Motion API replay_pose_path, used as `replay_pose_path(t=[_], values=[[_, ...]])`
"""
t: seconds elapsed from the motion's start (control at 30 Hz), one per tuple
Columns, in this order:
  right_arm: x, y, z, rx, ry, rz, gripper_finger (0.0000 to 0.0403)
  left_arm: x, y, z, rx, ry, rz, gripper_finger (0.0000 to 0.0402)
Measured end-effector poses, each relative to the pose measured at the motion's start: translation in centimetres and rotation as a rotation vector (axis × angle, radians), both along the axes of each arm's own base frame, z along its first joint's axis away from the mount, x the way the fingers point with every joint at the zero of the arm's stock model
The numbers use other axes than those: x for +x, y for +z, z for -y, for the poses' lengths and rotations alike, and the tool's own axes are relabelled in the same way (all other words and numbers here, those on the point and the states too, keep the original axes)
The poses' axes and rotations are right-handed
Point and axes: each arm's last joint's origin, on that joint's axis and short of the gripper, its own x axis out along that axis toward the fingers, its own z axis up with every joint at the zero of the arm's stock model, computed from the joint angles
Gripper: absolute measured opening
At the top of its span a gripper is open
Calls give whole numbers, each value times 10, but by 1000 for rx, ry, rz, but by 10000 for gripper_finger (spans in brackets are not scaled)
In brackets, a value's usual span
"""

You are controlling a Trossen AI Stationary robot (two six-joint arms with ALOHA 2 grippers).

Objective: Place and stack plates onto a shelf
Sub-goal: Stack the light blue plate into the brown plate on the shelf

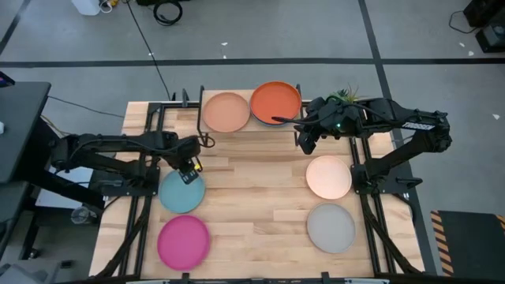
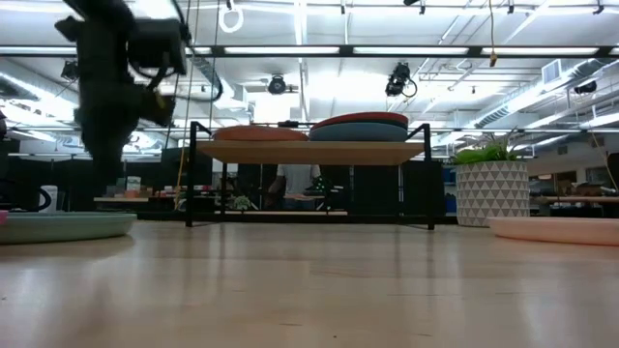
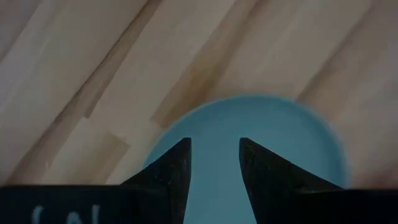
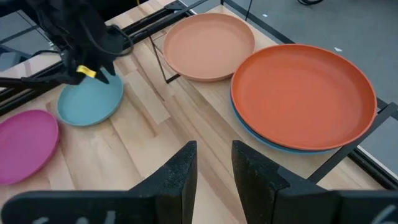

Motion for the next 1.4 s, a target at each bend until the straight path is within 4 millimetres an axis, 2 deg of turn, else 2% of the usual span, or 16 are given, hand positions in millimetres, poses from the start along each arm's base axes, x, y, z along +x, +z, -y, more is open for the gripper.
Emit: replay_pose_path(t=[0.17, 0.33, 0.57, 1.0, 1.13, 1.33, 1.4], values=[[0, 0, 0, 3, 2, 0, 107, -14, -21, -10, -26, 118, -73, 141], [0, 0, 0, 3, 2, 2, 107, -20, -28, -15, -28, 144, -94, 141], [1, 1, 0, 8, -3, 12, 107, -19, -30, -21, -18, 197, -91, 141], [1, 1, 0, 10, -6, 24, 107, -12, -49, -23, -49, 135, -213, 139], [1, 2, 0, 10, -6, 27, 107, -9, -57, -23, -89, 124, -244, 110], [2, 2, 0, 9, -6, 29, 107, -4, -60, -19, -163, 73, -226, 19], [2, 2, 0, 8, -7, 35, 107, -2, -59, -16, -151, 53, -213, 15]])
